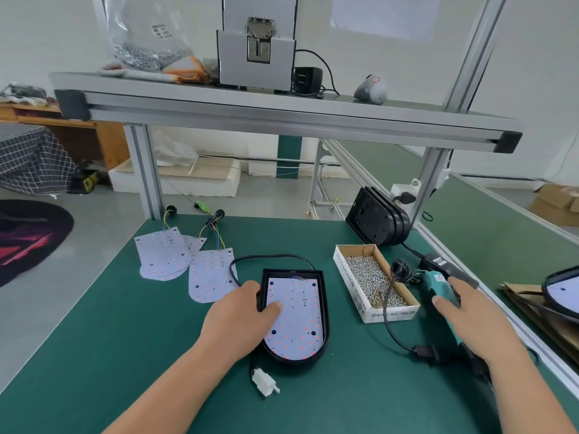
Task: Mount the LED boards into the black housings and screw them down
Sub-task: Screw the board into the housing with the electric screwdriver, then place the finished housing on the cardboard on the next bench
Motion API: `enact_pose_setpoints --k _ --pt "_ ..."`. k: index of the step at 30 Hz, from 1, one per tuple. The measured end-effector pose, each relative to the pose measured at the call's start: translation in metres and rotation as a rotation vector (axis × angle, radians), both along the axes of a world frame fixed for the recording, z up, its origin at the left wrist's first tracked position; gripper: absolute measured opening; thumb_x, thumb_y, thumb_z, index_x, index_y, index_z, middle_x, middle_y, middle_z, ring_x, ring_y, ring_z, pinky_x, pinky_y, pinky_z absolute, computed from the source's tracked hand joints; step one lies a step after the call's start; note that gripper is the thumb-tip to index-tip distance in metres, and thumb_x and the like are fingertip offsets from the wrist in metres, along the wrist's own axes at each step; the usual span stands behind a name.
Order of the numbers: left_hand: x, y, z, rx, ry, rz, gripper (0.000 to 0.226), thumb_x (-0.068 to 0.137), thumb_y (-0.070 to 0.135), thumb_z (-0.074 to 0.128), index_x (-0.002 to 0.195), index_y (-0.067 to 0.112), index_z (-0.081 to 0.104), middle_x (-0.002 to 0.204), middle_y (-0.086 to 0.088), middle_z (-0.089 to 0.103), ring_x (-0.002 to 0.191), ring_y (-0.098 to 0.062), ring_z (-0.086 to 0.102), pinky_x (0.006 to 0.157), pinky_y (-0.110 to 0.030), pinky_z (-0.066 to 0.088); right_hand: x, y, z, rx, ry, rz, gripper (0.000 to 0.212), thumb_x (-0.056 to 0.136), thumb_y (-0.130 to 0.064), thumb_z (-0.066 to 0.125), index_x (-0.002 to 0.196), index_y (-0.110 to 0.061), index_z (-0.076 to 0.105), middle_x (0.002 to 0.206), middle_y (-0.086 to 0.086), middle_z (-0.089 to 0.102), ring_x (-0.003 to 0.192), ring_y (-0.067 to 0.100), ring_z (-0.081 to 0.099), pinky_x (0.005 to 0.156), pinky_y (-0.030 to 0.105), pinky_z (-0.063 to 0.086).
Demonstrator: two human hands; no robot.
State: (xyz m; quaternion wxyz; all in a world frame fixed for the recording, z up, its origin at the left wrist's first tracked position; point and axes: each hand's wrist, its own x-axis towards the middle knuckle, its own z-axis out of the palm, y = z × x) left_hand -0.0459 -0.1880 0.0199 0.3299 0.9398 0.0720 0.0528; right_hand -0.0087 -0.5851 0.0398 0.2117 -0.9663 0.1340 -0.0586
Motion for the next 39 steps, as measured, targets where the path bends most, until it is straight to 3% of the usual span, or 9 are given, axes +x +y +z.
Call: enact_pose_setpoints --k 6,8,11,14,18,20,24,34,39 --pt "0.001 0.004 0.007 0.051 0.024 0.007 0.026 0.102 0.039 0.043 0.088 0.019 0.054 0.074 0.002 0.063 0.071 -0.023 0.058 0.066 -0.034 0.049 -0.006 0.025 0.002 -0.155 -0.309 0.064 0.044 0.097 -0.021 0.067 0.139 -0.006 0.063 0.140 0.018 0.062 0.126 0.042 0.050 0.107 0.053 0.044" --pt "0.002 0.010 0.010 0.037 0.050 0.015 0.025 0.103 0.028 0.039 0.093 0.020 0.060 0.079 0.004 0.066 0.077 -0.025 0.062 0.075 -0.036 0.055 -0.018 0.049 0.010 -0.006 -0.481 0.110 0.033 0.099 -0.022 0.064 0.131 -0.021 0.067 0.129 0.002 0.068 0.114 0.027 0.060 0.094 0.043 0.051" --pt "0.004 0.020 0.014 0.018 0.084 -0.031 0.036 0.103 0.017 0.039 0.116 0.031 0.069 0.091 0.008 0.072 0.070 -0.014 0.060 0.064 -0.029 0.047 -0.039 0.093 0.015 0.331 -0.599 0.271 0.017 0.100 -0.032 0.064 0.113 -0.042 0.067 0.094 -0.015 0.072 0.080 0.011 0.070 0.071 0.027 0.054" --pt "0.004 0.025 0.017 0.102 0.088 -0.104 0.043 0.101 0.013 0.039 0.124 0.037 0.067 0.105 0.009 0.074 0.072 -0.016 0.058 0.065 -0.029 0.045 -0.047 0.134 0.008 0.465 -0.413 0.422 0.031 0.091 -0.064 0.061 0.115 -0.045 0.064 0.082 -0.010 0.070 0.066 0.014 0.069 0.068 0.030 0.055" --pt "0.004 0.029 0.015 0.221 0.078 -0.198 0.020 0.093 0.017 0.048 0.093 0.031 0.062 0.085 0.004 0.059 0.071 -0.020 0.057 0.067 -0.035 0.054 -0.033 0.165 -0.008 0.275 -0.024 0.530 0.087 0.084 -0.081 0.055 0.153 -0.029 0.044 0.100 -0.011 0.071 0.091 0.005 0.067 0.087 0.032 0.052" --pt "0.005 0.031 0.014 0.252 0.057 -0.222 0.018 0.095 0.022 0.055 0.081 0.033 0.055 0.085 0.006 0.052 0.071 -0.017 0.056 0.065 -0.033 0.050 -0.025 0.170 -0.013 0.305 0.068 0.534 0.068 0.084 -0.064 0.067 0.141 -0.030 0.053 0.103 -0.011 0.070 0.089 0.006 0.064 0.083 0.032 0.052" --pt "0.006 0.033 0.011 0.238 0.039 -0.237 0.013 0.098 0.036 0.064 0.087 0.041 0.058 0.099 0.011 0.048 0.086 -0.013 0.059 0.072 -0.034 0.046 -0.020 0.165 -0.016 0.699 0.142 0.492 0.031 0.078 -0.034 0.071 0.107 -0.024 0.069 0.086 0.008 0.073 0.060 0.015 0.056 0.049 0.034 0.047" --pt "0.007 0.012 0.009 0.506 -0.111 -0.143 0.018 0.106 0.041 0.045 0.106 0.028 0.057 0.105 0.005 0.065 0.100 -0.026 0.066 0.079 -0.037 0.050 -0.016 0.148 -0.023 1.015 0.175 0.407 0.021 0.074 -0.023 0.069 0.090 -0.010 0.074 0.086 0.016 0.069 0.073 0.026 0.060 0.051 0.031 0.042" --pt "0.006 0.009 0.010 0.289 -0.101 -0.077 0.014 0.103 0.029 0.047 0.097 0.019 0.054 0.092 0.001 0.066 0.087 -0.032 0.063 0.075 -0.038 0.052 -0.021 0.152 -0.020 0.888 0.116 0.413 0.022 0.073 -0.031 0.066 0.095 -0.025 0.070 0.084 0.003 0.068 0.073 0.015 0.059 0.062 0.035 0.046"
